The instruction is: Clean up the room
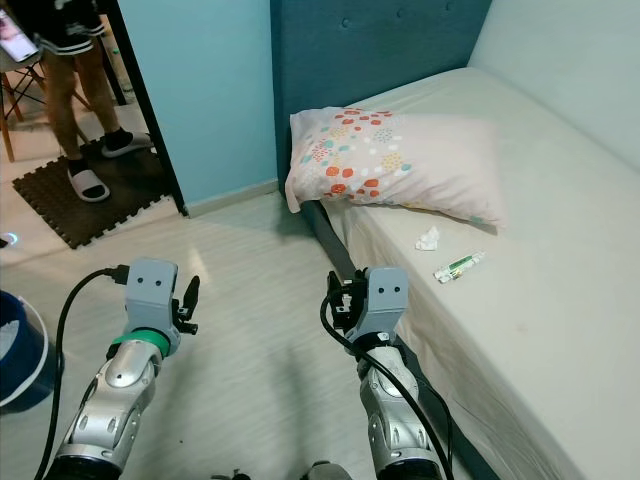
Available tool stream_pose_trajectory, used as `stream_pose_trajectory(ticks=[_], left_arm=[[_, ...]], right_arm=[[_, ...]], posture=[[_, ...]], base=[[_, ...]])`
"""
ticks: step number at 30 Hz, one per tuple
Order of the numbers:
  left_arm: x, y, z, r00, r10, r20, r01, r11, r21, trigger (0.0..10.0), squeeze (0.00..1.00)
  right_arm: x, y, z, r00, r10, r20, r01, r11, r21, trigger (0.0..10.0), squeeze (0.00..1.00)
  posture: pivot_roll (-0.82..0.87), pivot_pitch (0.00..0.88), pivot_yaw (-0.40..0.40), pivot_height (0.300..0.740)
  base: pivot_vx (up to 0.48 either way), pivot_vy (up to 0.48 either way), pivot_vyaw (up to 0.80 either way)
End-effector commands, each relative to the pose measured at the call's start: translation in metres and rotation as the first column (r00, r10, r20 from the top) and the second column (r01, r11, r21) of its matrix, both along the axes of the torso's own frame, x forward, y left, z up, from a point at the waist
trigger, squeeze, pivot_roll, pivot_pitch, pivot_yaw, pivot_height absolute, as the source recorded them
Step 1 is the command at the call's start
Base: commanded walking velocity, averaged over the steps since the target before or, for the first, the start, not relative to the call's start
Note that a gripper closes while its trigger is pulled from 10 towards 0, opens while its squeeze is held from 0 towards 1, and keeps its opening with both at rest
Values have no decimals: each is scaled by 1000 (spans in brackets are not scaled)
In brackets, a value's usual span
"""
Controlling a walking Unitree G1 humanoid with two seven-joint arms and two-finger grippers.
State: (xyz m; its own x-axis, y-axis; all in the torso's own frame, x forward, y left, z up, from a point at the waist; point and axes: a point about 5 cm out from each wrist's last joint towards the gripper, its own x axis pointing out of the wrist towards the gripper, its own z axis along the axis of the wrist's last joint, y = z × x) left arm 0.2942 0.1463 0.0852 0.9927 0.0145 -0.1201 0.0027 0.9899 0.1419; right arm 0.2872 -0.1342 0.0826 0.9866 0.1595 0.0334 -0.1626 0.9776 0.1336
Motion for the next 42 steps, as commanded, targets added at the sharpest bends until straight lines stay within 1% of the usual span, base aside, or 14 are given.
stream_pose_trajectory(ticks=[1, 6, 9, 13, 17, 26, 30, 34, 38, 42], left_arm=[[-2, -3, -5, 1000, -7, -17, 7, 1000, 3, 10000, 0], [-3, -5, -5, 1000, -19, -10, 19, 1000, -1, 10000, 0], [-2, -4, -4, 1000, -20, -7, 20, 1000, 2, 10000, 0], [4, -3, -1, 1000, -7, -2, 7, 1000, 2, 10000, 0], [7, -6, 1, 1000, -12, 4, 12, 1000, 0, 10000, 0], [5, -5, -2, 1000, -9, -7, 9, 1000, -1, 10000, 0], [3, -8, -4, 1000, -10, -12, 10, 1000, -7, 10000, 0], [3, -11, -4, 1000, -20, -14, 20, 1000, -8, 10000, 0], [2, -10, -5, 1000, -22, -15, 22, 1000, -4, 10000, 0], [3, -5, -5, 1000, -9, -16, 9, 1000, 3, 10000, 0]], right_arm=[[-4, -2, -4, 1000, -9, -19, 9, 1000, -4, 10000, 0], [-6, -2, -6, 1000, -13, -26, 13, 1000, -3, 10000, 0], [-4, 2, -5, 1000, -4, -21, 4, 1000, 4, 10000, 0], [3, 5, 0, 1000, -1, -9, 1, 1000, 7, 10000, 0], [5, 1, 1, 1000, -2, -8, 2, 1000, -3, 10000, 0], [4, -1, 2, 1000, -15, -3, 15, 1000, -7, 10000, 0], [-1, 2, -1, 1000, -7, -13, 7, 1000, -5, 10000, 0], [-1, 5, -2, 1000, 2, -13, -2, 1000, -8, 10000, 0], [1, 6, -2, 1000, -2, -12, 1, 1000, -3, 10000, 0], [2, 9, -3, 1000, 3, -16, -3, 1000, 1, 10000, 0]], posture=[[-162, 56, 21, 740], [-151, 48, 19, 740], [-153, 47, 20, 740], [-152, 48, 21, 740], [-153, 57, 19, 740], [-165, 56, 21, 740], [-169, 61, 24, 740], [-164, 56, 28, 740], [-160, 52, 27, 740], [-148, 49, 26, 740]], base=[[0, 0, 0], [0, 0, 0], [0, 0, 0], [0, 0, 0], [0, 0, 0], [0, 0, 0], [0, 0, 0], [0, 0, 0], [0, 0, 0], [0, 0, 0]])
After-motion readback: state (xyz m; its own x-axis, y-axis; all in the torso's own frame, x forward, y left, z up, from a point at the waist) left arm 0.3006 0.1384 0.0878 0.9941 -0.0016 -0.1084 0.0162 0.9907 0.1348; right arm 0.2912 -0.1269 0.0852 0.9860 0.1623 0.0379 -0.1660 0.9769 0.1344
